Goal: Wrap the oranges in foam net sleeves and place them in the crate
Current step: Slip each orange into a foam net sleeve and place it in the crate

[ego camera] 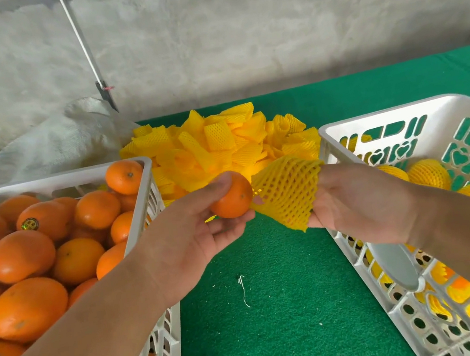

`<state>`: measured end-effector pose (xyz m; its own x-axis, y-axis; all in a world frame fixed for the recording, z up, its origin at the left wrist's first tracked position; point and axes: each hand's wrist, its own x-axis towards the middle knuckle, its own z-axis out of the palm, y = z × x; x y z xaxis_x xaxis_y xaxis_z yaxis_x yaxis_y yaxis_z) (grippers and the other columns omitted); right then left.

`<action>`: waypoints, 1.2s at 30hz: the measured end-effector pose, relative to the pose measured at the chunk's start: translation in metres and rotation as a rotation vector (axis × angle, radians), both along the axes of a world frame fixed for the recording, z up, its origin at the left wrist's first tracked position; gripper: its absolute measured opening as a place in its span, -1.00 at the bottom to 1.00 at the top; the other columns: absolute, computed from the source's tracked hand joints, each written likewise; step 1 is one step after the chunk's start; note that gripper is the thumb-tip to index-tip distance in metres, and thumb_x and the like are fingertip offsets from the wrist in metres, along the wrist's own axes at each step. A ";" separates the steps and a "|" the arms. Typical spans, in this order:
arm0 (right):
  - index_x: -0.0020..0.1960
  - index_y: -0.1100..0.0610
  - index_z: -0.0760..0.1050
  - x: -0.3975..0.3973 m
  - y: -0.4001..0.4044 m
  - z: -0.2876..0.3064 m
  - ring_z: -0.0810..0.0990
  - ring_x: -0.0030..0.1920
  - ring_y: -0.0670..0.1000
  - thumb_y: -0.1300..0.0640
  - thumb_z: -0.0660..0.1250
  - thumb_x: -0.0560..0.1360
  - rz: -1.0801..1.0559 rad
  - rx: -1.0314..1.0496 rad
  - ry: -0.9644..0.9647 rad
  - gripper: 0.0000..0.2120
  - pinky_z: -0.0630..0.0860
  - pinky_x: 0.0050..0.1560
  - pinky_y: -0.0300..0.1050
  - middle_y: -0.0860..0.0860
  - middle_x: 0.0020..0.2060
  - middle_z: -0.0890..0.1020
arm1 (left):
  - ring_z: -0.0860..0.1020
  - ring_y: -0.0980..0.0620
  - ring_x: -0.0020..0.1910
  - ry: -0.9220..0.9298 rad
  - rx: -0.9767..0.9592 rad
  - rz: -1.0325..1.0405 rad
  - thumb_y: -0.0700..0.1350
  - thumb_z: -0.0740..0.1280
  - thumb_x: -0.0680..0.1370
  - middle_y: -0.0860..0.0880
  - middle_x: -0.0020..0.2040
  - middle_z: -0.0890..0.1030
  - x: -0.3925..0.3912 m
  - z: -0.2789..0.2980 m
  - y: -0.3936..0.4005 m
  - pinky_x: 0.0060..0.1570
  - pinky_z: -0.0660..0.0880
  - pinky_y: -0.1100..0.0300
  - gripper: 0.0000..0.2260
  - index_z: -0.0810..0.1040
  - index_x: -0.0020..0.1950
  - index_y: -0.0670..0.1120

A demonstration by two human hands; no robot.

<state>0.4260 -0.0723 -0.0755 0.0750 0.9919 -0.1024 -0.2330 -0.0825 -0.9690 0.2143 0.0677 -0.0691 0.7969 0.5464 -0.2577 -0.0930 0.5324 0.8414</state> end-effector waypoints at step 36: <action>0.47 0.33 0.40 -0.009 0.000 0.001 0.57 0.19 0.38 0.27 0.12 0.75 -0.113 -0.200 -0.268 -0.67 0.42 0.45 0.43 0.46 0.32 0.52 | 0.63 -0.17 0.24 0.289 0.405 -0.073 -0.11 0.43 0.61 -0.06 0.29 0.68 0.001 -0.002 -0.011 0.05 0.60 -0.06 -0.63 0.60 0.42 0.04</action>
<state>0.4171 -0.0719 -0.0746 0.2332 0.9383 -0.2555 0.0088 -0.2647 -0.9643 0.2152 0.0569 -0.0711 0.7642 0.5936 -0.2522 0.1997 0.1541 0.9677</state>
